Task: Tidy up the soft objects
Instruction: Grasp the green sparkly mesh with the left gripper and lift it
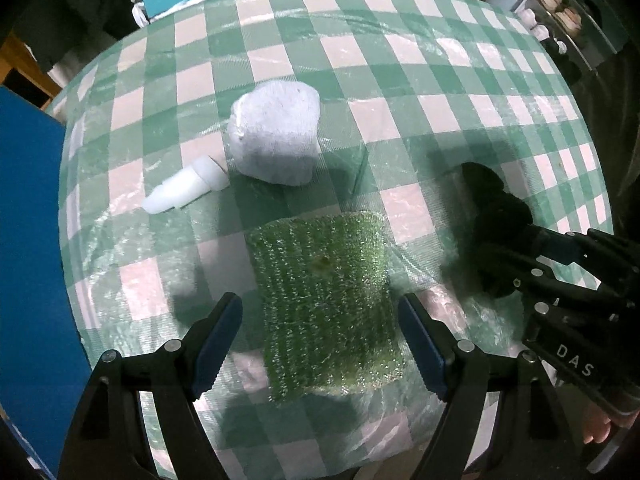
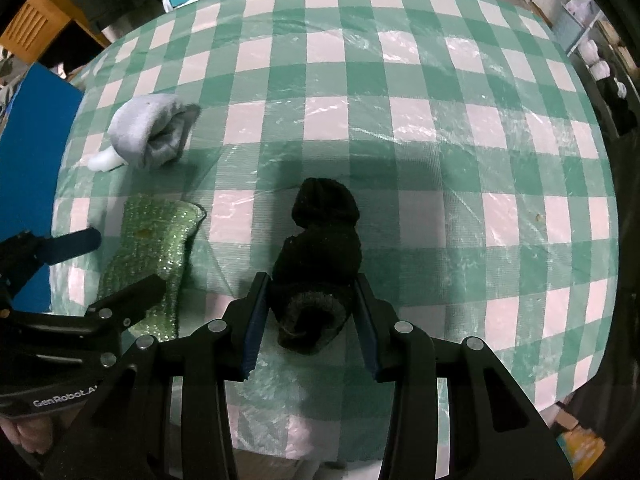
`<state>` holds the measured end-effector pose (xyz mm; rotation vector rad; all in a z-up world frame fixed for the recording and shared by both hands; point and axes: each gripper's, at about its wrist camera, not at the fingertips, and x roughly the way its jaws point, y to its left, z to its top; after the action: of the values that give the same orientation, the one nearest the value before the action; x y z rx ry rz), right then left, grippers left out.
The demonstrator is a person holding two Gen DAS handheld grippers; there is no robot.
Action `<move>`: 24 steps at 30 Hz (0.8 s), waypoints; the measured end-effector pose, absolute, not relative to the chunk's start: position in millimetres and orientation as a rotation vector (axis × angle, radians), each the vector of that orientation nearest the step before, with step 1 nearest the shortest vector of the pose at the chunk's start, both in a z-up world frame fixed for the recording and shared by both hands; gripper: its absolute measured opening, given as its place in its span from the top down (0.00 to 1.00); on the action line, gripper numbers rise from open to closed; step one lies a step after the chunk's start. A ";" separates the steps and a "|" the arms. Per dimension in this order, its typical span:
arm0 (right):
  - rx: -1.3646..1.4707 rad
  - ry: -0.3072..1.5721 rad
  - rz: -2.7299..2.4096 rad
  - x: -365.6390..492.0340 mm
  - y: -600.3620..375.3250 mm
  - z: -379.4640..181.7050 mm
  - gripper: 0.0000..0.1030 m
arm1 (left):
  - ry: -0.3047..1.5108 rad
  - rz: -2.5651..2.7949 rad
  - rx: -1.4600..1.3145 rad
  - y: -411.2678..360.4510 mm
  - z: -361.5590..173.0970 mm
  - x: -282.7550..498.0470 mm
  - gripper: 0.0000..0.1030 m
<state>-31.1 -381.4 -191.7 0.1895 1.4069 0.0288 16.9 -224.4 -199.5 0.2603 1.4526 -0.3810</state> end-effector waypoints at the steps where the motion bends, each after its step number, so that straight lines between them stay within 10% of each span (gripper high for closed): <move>1: 0.191 1.408 0.024 -28.4 -378.3 -193.5 0.61 | 1.460 -0.381 0.253 -223.1 -202.8 17.6 0.21; 14: 0.191 1.414 0.007 -26.8 -375.5 -196.3 0.61 | 1.510 -0.412 0.216 -222.6 -222.4 18.1 0.22; 24: 0.177 1.404 0.013 -23.7 -368.5 -190.0 0.63 | 1.479 -0.457 0.244 -223.0 -217.4 13.3 0.73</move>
<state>-23.7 -368.5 -190.0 0.1772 1.4038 0.0132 13.3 -223.0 -217.4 0.2435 1.4788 -0.4566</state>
